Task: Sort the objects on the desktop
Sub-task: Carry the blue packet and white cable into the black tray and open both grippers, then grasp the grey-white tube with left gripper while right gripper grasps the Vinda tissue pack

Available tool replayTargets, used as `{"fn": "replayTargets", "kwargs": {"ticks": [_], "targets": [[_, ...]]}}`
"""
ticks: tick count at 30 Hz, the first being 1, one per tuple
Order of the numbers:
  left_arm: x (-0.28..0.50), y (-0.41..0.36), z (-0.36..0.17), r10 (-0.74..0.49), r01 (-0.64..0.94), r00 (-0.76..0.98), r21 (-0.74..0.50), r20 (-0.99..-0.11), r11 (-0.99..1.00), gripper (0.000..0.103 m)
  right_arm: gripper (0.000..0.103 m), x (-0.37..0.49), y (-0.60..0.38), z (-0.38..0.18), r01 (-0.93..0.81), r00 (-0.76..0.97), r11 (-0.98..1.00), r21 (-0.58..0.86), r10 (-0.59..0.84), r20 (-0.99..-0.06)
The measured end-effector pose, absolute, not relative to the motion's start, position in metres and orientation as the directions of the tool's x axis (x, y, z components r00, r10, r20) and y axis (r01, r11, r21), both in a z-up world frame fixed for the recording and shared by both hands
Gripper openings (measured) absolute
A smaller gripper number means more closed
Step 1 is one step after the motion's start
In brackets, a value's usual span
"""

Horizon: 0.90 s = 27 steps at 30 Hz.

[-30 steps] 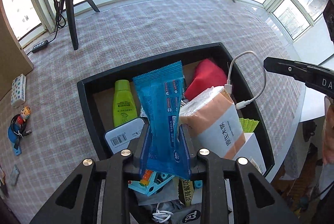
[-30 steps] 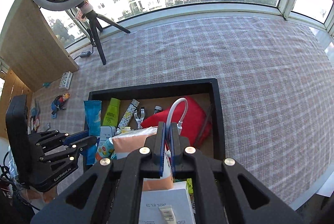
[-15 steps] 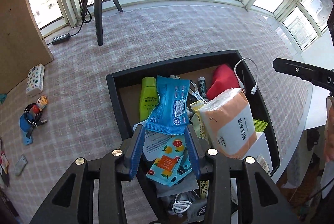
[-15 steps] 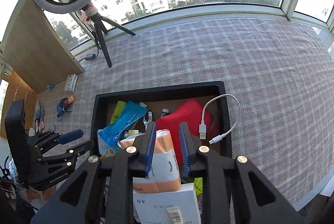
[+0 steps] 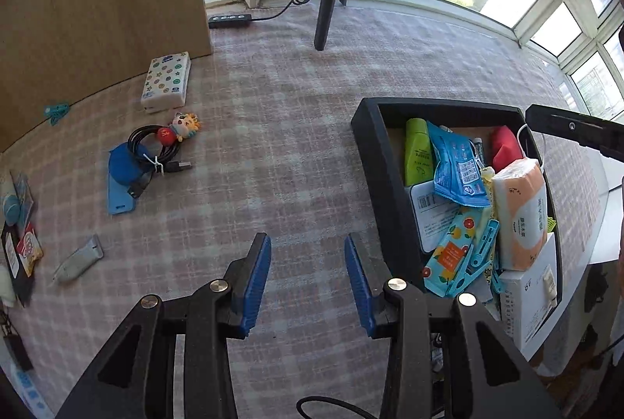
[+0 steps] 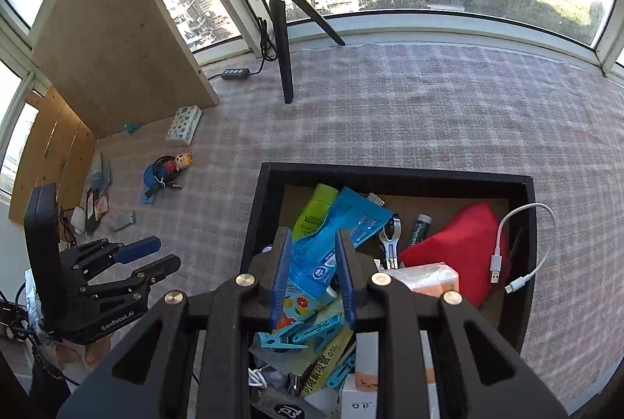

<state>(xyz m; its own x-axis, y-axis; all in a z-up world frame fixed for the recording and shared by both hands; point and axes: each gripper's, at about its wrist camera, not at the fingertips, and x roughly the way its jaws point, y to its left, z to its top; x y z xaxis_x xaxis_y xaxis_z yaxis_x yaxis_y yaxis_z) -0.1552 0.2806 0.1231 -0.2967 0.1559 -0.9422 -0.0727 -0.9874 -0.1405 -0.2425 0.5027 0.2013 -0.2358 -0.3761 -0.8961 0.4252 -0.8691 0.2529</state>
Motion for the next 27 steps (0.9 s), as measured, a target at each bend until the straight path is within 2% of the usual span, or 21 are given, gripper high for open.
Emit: {"fn": "replayTargets", "kwargs": {"ticks": [6, 8, 10, 14, 18, 27], "targets": [[-0.147, 0.202, 0.113, 0.101, 0.047, -0.3, -0.121, -0.949, -0.992, 0.037, 0.023, -0.244, 0.428, 0.196, 0.498, -0.188, -0.826, 0.262, -0.398, -0.898], [-0.146, 0.176, 0.111, 0.079, 0.088, -0.305, -0.111, -0.949, -0.99, 0.037, 0.027, -0.246, 0.402, 0.193, 0.52, -0.171, -0.811, 0.267, -0.405, -0.898], [-0.146, 0.15, 0.109, 0.056, 0.126, -0.309, -0.099, -0.949, -0.987, 0.04, 0.042, -0.249, 0.376, 0.191, 0.538, -0.159, -0.798, 0.27, -0.411, -0.898], [-0.145, 0.1, 0.103, 0.014, 0.18, -0.306, -0.072, -0.952, -0.981, 0.043, 0.044, -0.257, 0.327, 0.184, 0.568, -0.14, -0.779, 0.266, -0.411, -0.901], [-0.143, 0.067, 0.089, -0.028, 0.138, -0.282, -0.012, -0.959, -0.99, 0.053, 0.056, -0.27, 0.279, 0.169, 0.582, -0.112, -0.77, 0.26, -0.393, -0.913], [-0.145, 0.062, 0.045, -0.062, -0.058, -0.204, 0.075, -0.977, -0.995, 0.055, 0.056, -0.306, 0.192, 0.12, 0.555, -0.013, -0.792, 0.254, -0.313, -0.95]]}}
